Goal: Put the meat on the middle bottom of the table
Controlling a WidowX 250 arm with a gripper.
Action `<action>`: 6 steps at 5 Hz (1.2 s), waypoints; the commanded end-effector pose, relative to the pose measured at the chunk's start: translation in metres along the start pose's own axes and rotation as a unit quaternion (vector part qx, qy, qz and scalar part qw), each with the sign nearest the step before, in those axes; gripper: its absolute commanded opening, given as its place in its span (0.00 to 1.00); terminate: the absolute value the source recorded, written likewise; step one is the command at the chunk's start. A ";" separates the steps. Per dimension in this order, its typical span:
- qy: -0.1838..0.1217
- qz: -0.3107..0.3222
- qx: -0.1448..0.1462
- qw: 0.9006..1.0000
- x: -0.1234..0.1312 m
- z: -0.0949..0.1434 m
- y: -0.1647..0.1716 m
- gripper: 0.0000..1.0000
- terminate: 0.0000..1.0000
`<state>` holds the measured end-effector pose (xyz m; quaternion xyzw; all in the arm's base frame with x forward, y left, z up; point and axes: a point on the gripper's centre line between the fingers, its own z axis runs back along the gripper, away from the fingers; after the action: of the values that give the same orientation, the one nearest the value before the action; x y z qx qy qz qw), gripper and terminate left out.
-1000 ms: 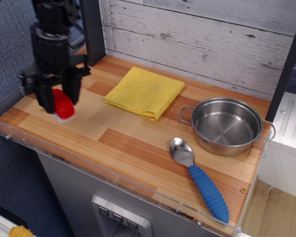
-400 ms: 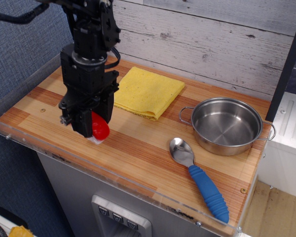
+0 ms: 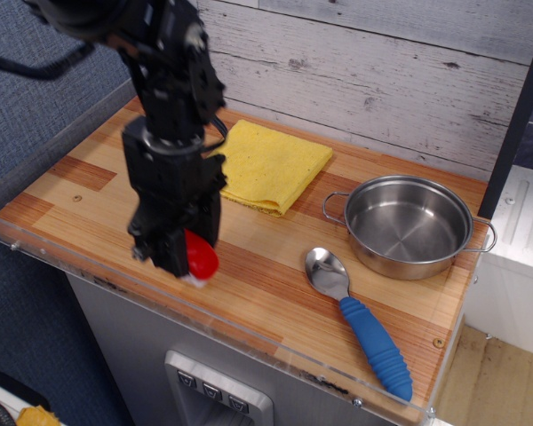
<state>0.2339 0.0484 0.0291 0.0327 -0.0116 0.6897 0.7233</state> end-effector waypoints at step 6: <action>-0.023 -0.032 -0.010 0.999 -0.016 0.037 -0.014 1.00 0.00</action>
<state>0.2379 0.0377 0.0523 0.0600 -0.0118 0.6591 0.7496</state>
